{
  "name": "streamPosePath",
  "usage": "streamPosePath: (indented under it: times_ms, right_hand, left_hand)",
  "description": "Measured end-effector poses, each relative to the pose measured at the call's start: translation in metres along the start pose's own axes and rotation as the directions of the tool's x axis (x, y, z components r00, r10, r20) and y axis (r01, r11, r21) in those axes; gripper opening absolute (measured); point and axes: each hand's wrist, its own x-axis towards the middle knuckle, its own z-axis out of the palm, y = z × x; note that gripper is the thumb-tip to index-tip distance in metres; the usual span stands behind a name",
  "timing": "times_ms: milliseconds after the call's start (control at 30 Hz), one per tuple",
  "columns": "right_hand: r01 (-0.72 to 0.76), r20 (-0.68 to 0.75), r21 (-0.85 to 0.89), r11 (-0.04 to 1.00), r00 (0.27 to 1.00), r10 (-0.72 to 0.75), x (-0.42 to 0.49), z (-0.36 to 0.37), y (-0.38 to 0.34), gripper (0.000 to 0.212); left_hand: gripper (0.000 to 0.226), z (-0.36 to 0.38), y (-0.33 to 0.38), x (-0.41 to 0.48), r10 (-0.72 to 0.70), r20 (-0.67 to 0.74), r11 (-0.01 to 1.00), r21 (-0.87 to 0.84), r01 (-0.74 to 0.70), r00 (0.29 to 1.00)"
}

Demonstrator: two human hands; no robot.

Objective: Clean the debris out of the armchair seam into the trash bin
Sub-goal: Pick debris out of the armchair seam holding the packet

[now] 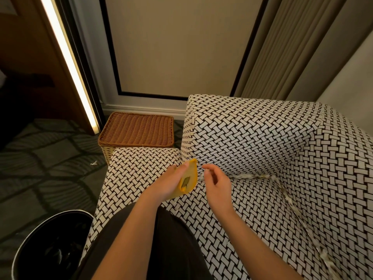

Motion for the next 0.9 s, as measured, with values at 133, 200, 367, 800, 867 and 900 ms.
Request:
streamPosePath:
  times_ms: [133, 200, 367, 800, 867, 900]
  right_hand:
    - [-0.182, -0.013, -0.214, 0.96, 0.983, 0.183, 0.008, -0.011, 0.051, 0.023]
    - [-0.224, -0.025, -0.389, 0.894, 0.972, 0.233, 0.011, -0.019, 0.076, 0.035]
    - [-0.145, -0.008, -0.676, 0.723, 0.982, 0.189, 0.028, -0.026, 0.098, 0.049]
    - [-0.17, -0.058, -0.889, 0.424, 0.963, 0.264, 0.056, -0.013, 0.088, 0.049]
    - [-0.155, -0.029, -0.9, 0.408, 0.954, 0.299, 0.06, -0.014, 0.087, 0.051]
    - [-0.147, -0.015, -0.902, 0.405, 0.95, 0.312, 0.062, -0.015, 0.087, 0.052]
  left_hand:
    - [0.067, 0.0, 0.0, 0.002, -0.02, 0.023, 1.0, -0.011, 0.021, 1.0]
    - [0.067, 0.0, -0.001, 0.003, -0.03, 0.031, 0.999, -0.016, 0.03, 0.999]
    - [0.071, -0.001, -0.003, 0.007, -0.058, 0.034, 0.998, -0.013, 0.058, 0.998]
    - [0.064, 0.0, 0.002, 0.003, -0.039, 0.047, 0.999, 0.009, 0.038, 0.998]
    - [0.064, -0.001, 0.002, 0.003, -0.033, 0.046, 0.999, 0.014, 0.033, 0.998]
    - [0.064, -0.001, 0.001, 0.003, -0.035, 0.043, 0.999, 0.015, 0.034, 0.998]
